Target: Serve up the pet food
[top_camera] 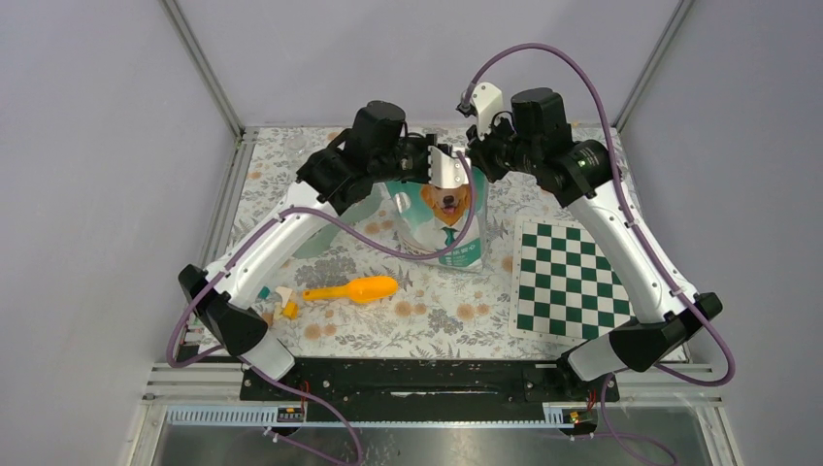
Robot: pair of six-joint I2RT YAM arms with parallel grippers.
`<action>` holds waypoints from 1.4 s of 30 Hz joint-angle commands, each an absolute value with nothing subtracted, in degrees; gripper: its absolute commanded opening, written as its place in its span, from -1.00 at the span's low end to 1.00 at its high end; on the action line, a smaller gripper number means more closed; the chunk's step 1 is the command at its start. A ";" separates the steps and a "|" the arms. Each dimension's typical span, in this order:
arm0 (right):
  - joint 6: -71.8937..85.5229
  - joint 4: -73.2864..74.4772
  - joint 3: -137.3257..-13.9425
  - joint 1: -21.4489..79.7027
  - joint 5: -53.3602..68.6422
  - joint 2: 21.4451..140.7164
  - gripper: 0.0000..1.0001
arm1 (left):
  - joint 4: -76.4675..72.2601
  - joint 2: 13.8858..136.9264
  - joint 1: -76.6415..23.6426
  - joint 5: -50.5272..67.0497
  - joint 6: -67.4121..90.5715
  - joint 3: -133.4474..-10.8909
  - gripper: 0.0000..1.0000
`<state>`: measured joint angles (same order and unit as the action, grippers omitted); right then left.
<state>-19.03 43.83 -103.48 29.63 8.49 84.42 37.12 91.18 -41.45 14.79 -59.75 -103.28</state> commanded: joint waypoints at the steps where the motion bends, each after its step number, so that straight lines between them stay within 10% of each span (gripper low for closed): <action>1: -20.39 37.45 -105.99 24.11 -12.91 74.95 -1.00 | 53.86 85.63 -28.37 -8.64 -61.15 -100.70 -1.00; 24: -19.63 32.15 -98.96 24.04 -17.21 69.98 -1.00 | 50.58 83.10 -18.88 -10.21 -63.25 -98.67 -1.00; 36: -27.29 30.94 -91.45 24.06 19.31 65.71 -1.00 | 46.30 80.80 -18.39 6.62 -56.32 -101.28 -0.99; 42: -22.99 28.61 -92.13 24.08 24.96 67.69 -1.00 | 34.34 78.46 -22.41 21.83 -45.22 -98.58 0.21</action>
